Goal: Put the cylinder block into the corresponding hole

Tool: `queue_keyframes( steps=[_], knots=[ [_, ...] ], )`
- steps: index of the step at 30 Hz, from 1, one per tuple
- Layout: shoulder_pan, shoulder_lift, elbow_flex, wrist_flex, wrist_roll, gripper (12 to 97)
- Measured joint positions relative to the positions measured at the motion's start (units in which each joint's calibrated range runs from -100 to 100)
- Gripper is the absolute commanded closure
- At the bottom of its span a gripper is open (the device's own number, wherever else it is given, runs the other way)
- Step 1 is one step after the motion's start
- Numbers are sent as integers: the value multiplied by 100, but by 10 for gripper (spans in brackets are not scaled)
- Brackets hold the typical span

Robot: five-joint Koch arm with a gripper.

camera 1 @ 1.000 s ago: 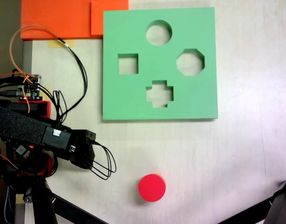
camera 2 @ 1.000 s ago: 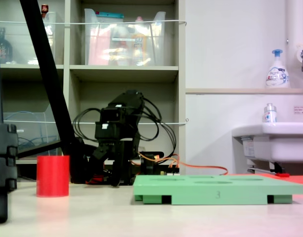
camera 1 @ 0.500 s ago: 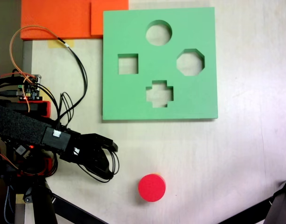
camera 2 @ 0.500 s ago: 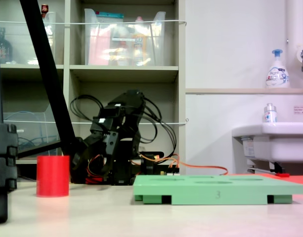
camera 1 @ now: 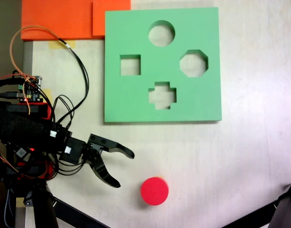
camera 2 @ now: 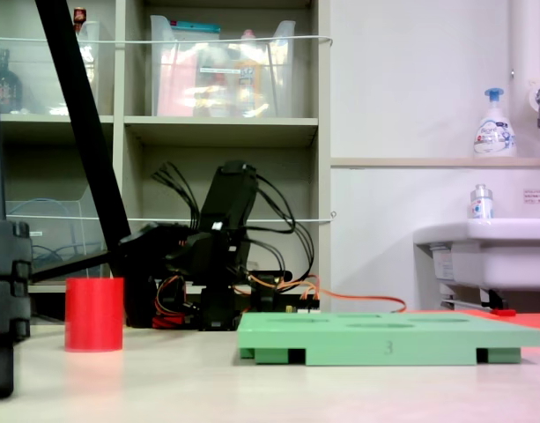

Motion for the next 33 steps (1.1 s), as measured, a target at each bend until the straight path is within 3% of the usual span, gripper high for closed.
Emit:
queue_keyframes(
  steps=[4, 9, 14, 18, 33],
  knots=[
    [0, 233, -127, 264, 352, 580],
    [-20, 807, -265, 685, 581, 405],
    [-20, 3940, -225, 2947, 596, 313],
    [-44, 6142, -39, 4464, 640, 313],
    [-93, 9494, 2224, 4650, 640, 315]
  ],
)
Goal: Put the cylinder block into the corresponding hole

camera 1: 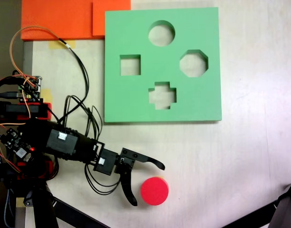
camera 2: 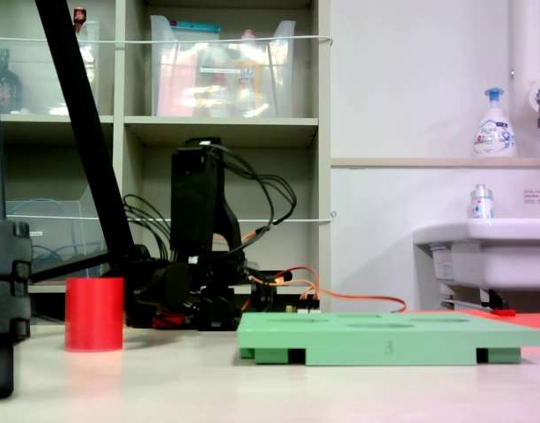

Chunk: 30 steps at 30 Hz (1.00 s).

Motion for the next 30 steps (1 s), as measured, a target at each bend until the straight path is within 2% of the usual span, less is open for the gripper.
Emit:
queue_keyframes(
  steps=[4, 6, 9, 14, 20, 21, 24, 26, 30],
  knots=[
    [-5, 698, 617, 0, 49, 326],
    [-10, 958, 862, 0, 83, 395],
    [-20, 1108, 902, 0, 151, 608],
    [-39, 1108, 872, 0, 225, 718],
    [-29, 1108, 461, 0, 234, 713],
    [-29, 1108, 461, 0, 234, 689],
    [-34, 1094, 461, 0, 234, 525],
    [-10, 1094, 490, 0, 259, 457],
    [0, 1094, 951, 0, 278, 428]
  ],
)
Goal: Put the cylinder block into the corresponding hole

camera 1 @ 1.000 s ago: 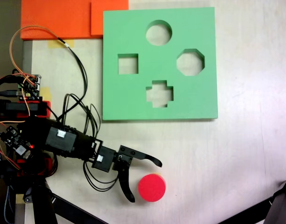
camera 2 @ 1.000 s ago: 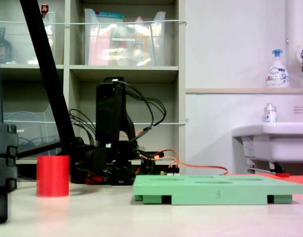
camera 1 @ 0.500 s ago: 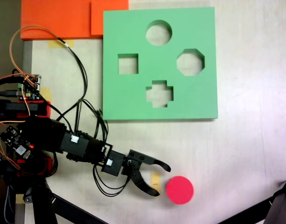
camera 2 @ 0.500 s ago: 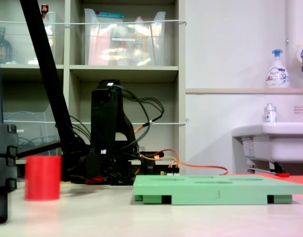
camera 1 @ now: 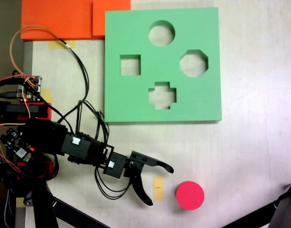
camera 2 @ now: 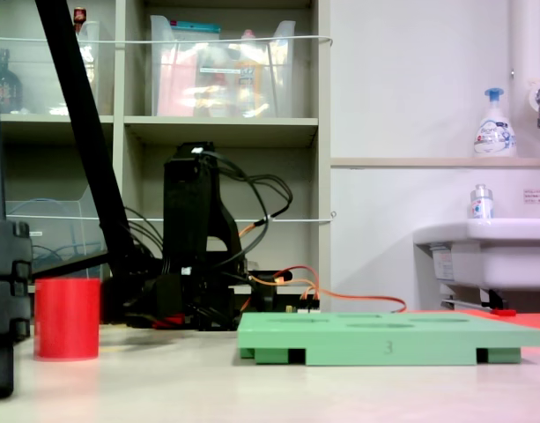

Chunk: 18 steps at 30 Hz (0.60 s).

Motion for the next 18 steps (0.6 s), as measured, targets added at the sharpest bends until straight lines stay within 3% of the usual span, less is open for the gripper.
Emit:
queue_keyframes(
  steps=[5, 18],
  knots=[
    [0, 55, 470, 0, 0, 379],
    [-20, 1053, 2420, -568, 44, 370]
  ],
)
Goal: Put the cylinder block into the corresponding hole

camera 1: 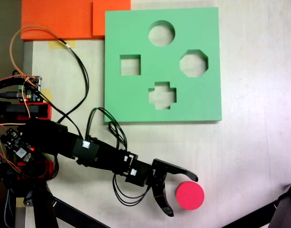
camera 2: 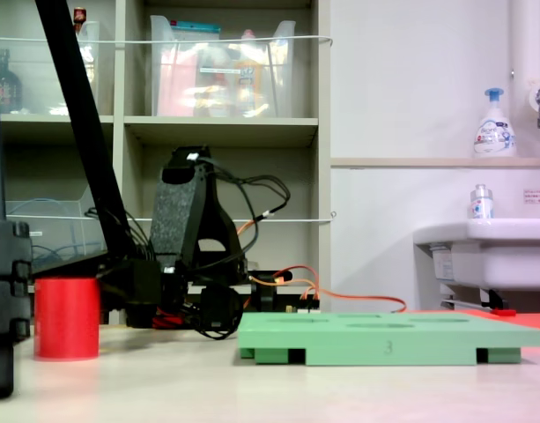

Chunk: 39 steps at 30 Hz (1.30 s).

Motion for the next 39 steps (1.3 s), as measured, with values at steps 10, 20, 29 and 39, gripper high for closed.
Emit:
queue_keyframes(
  steps=[10, 20, 29, 39],
  knots=[
    [5, 971, 1166, -460, 54, 371],
    [39, 1163, 1372, -558, 112, 644],
    [15, 889, 990, -548, 117, 706],
    [54, -1026, -176, -587, 117, 730]
  ],
)
